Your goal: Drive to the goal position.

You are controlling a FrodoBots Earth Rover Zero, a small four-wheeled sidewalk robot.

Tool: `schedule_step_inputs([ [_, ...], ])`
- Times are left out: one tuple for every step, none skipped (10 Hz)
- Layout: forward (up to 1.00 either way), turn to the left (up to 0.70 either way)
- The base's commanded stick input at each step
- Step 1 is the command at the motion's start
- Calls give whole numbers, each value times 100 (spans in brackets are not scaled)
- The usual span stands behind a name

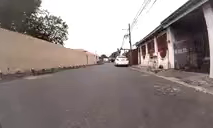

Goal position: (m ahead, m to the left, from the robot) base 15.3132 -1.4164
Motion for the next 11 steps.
schedule_step_inputs([
  [100, 0],
  [100, 0],
  [100, 0],
  [100, 0],
  [100, 0],
  [100, 0],
  [100, 0],
  [100, 0],
  [100, 0],
  [100, 0],
  [100, 0],
])
